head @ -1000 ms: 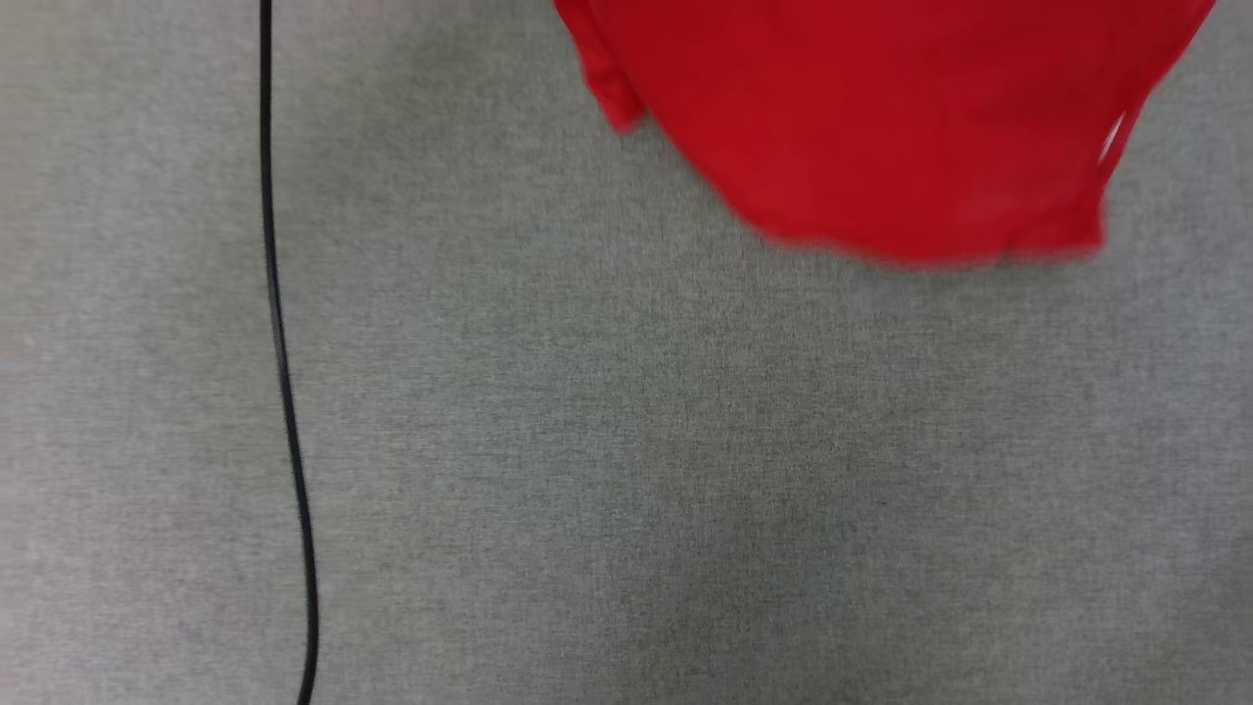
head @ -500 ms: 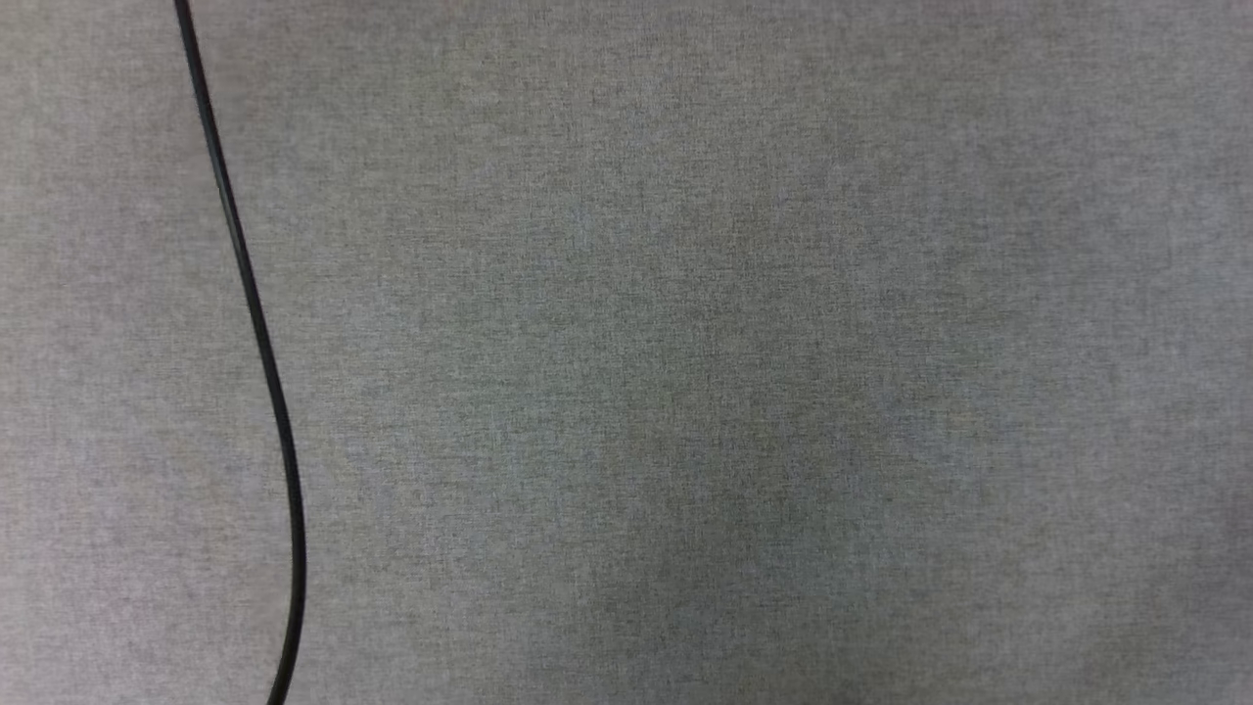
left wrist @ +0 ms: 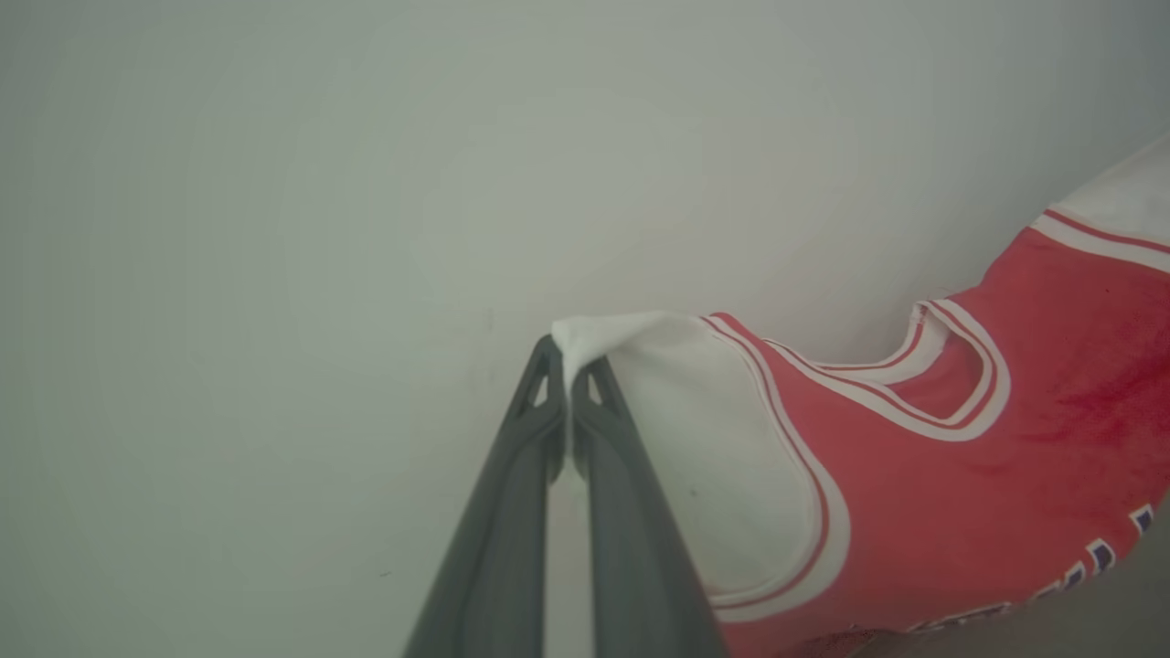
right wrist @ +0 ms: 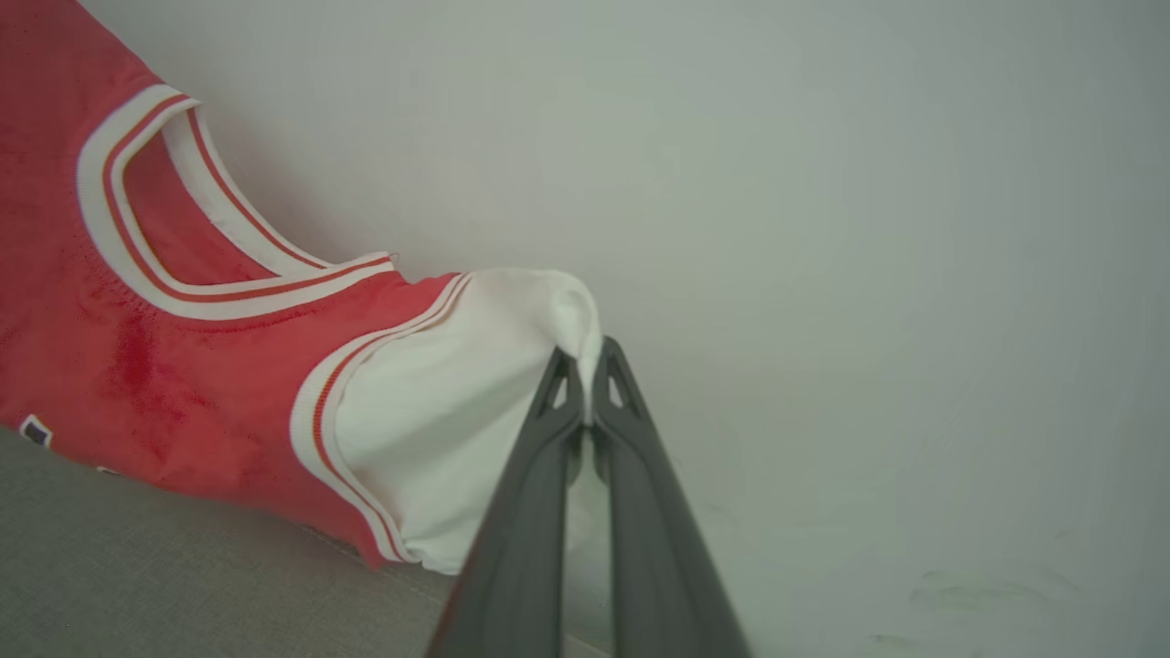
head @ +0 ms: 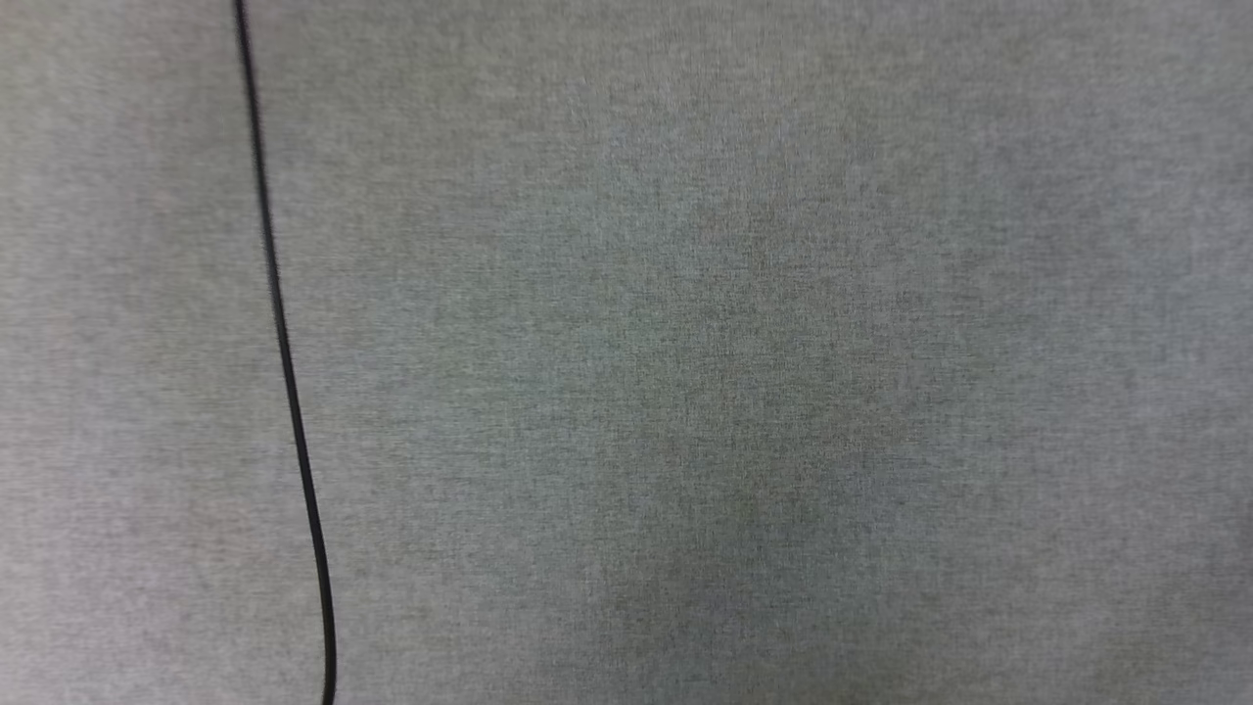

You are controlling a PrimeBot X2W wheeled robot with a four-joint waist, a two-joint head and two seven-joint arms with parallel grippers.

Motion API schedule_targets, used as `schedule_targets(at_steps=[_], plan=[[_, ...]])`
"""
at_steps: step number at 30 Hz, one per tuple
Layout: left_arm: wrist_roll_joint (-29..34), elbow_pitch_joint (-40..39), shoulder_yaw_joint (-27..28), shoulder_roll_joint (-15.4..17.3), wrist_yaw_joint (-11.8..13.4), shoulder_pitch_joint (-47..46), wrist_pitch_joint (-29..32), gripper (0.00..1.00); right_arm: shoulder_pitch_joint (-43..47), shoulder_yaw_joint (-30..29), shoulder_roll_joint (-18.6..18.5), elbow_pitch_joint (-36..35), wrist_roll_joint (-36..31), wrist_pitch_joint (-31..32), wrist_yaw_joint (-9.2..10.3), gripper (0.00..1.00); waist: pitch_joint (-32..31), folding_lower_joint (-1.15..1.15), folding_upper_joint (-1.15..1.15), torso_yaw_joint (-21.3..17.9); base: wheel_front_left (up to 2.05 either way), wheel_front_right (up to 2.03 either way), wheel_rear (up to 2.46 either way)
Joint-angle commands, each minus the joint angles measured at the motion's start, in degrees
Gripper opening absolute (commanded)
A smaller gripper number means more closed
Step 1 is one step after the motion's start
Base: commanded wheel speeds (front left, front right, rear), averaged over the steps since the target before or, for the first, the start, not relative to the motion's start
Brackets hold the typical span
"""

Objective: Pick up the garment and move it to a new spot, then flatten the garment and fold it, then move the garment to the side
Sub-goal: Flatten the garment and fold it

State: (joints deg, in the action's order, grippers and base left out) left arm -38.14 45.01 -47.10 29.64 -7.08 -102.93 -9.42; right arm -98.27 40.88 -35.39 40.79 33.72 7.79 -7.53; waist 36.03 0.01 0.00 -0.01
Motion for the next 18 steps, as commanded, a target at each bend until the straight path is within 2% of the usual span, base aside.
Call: schedule_targets(at_steps=[1, 2, 3, 9, 18], plan=[[-0.09, 0.29, -0.17, -0.08, -0.22, 1.58, -0.52, 0.0, 1.67, 0.51, -0.17, 0.12, 0.71, -0.63, 0.08, 0.0, -0.91, -0.01, 0.0, 0.23, 0.0, 0.0, 0.0], [-1.43, 0.41, -1.02, 0.11, -0.24, 7.71, -1.74, 0.0, 7.08, 3.74, -1.2, -0.56, 3.33, -2.4, 0.08, 0.0, -3.06, -0.01, 0.0, 0.32, 0.0, 0.0, 0.0], [-1.95, 0.32, -1.15, 0.33, -0.26, 9.8, -2.17, 0.0, 9.24, 4.82, -1.51, -0.94, 4.41, -3.0, 0.08, 0.0, -3.89, -0.01, 0.0, 0.28, 0.0, 0.0, 0.0], [-4.38, -2.07, -1.76, 1.53, 1.0, 23.83, -4.25, 0.0, 22.58, 8.88, -3.67, -3.62, 10.34, -6.5, 0.08, 0.0, -9.6, -0.01, 0.0, 0.22, 0.0, 0.0, 0.0], [-10.38, -12.82, -0.76, 4.02, 6.45, 48.91, -5.46, 0.0, 44.27, 10.4, -5.45, -7.95, 15.84, -10.62, 0.08, 0.0, -18.45, -0.01, 0.0, 0.64, 0.0, 0.0, 0.0]])
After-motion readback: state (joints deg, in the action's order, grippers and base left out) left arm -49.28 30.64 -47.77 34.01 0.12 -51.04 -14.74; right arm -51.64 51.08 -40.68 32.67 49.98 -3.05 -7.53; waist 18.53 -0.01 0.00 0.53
